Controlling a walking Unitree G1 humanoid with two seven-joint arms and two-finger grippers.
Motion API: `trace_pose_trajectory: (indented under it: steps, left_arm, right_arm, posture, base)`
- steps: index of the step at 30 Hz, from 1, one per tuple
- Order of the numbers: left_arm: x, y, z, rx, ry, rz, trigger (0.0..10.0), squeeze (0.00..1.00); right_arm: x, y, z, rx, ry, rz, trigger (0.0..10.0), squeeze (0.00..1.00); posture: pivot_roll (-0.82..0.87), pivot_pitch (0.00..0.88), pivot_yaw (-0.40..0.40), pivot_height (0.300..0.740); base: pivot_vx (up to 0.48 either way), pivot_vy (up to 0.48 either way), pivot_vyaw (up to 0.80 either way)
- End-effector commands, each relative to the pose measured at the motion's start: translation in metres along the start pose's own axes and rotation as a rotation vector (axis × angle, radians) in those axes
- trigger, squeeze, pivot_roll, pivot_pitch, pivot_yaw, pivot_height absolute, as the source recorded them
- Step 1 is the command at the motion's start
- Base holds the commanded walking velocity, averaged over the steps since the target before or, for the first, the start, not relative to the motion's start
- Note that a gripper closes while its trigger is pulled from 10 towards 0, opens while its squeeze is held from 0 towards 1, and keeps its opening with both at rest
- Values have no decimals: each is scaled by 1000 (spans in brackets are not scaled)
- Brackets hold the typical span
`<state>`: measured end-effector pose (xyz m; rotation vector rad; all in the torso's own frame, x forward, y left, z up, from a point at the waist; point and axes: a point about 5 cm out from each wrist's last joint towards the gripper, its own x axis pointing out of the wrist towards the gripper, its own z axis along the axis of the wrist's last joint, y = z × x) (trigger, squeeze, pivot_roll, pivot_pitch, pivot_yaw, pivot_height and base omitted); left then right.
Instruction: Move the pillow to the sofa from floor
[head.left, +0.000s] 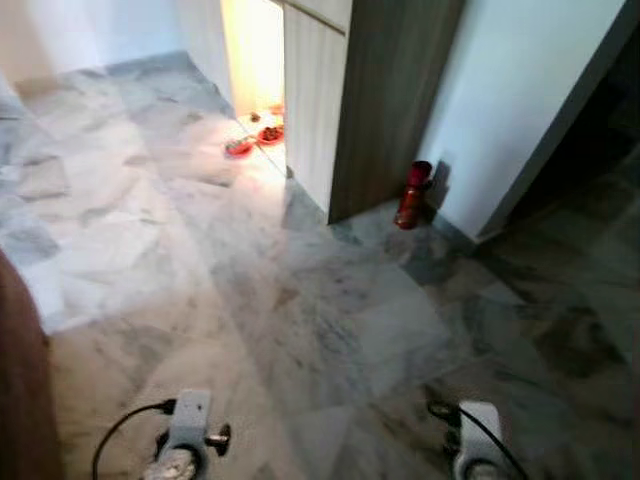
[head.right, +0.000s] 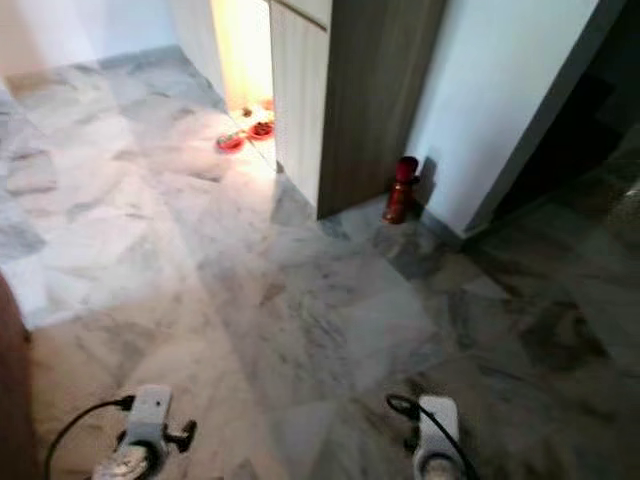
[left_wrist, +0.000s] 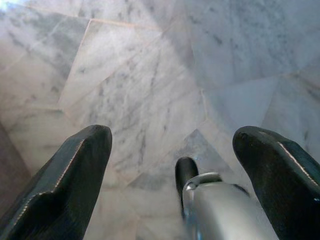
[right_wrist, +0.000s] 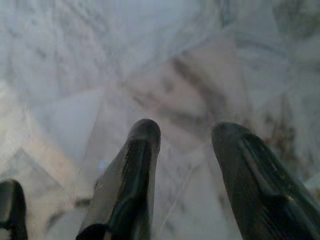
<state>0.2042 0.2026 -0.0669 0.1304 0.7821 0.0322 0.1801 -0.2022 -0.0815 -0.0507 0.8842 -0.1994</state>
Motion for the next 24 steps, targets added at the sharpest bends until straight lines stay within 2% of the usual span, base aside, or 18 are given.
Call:
trace_pose_trajectory:
  steps: [1, 16, 24]
  left_arm:
    - [-4, 2, -13, 16, 41, 0, 10000, 0]
    - [-4, 2, -16, 18, 60, 5, 10000, 0]
    - [-3, -1, -12, 22, 49, -4, 10000, 0]
  right_arm:
    - [-1, 3, -6, 14, 18, 10, 10000, 0]
    - [-2, 5, -9, 7, 21, 38, 10000, 0]
    - [-2, 12, -7, 14, 12, 55, 10000, 0]
  posture:
    - [59, 53, -35, 719]
    - [61, 24, -36, 719]
    - [50, 7, -34, 719]
  base:
    - [0, 0, 0]
    - [0, 0, 0]
    - [0, 0, 0]
